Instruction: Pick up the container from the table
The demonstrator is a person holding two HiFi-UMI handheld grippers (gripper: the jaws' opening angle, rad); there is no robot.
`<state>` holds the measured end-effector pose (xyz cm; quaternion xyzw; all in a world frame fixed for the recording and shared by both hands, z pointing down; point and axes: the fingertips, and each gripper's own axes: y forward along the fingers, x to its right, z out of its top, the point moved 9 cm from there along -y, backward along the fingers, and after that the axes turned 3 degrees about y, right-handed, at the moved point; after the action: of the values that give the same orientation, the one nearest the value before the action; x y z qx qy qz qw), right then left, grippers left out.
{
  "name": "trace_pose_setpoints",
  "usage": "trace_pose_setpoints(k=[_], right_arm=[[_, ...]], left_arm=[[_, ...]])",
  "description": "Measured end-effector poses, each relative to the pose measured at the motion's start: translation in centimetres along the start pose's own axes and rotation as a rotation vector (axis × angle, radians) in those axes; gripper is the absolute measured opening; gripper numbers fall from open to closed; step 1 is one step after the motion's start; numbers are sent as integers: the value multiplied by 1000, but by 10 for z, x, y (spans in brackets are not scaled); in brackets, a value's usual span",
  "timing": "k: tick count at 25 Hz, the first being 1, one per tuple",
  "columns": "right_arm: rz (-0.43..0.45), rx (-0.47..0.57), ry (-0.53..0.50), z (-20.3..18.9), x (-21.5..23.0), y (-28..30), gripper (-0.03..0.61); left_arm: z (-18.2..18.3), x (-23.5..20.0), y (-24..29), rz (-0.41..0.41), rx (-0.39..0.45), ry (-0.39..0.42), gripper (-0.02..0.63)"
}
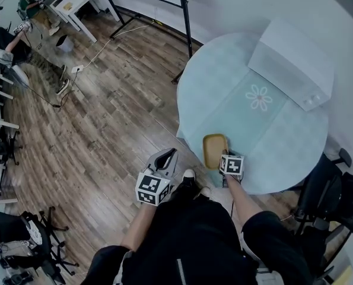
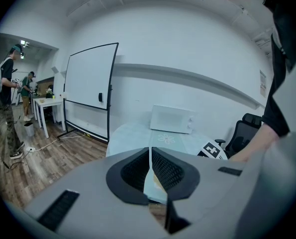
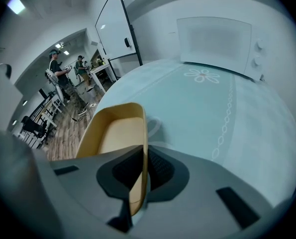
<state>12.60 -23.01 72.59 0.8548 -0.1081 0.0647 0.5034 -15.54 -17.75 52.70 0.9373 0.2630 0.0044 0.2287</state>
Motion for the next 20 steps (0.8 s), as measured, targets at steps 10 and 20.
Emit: trace_pose_setpoints(k=[10, 20], right_arm=[[-3, 24, 16, 2, 3, -18, 28], [-2, 71, 72, 4, 12, -52, 28]], left_arm=[[4, 6, 7, -49, 12, 12, 26], [6, 19, 27, -116, 22, 25, 26]])
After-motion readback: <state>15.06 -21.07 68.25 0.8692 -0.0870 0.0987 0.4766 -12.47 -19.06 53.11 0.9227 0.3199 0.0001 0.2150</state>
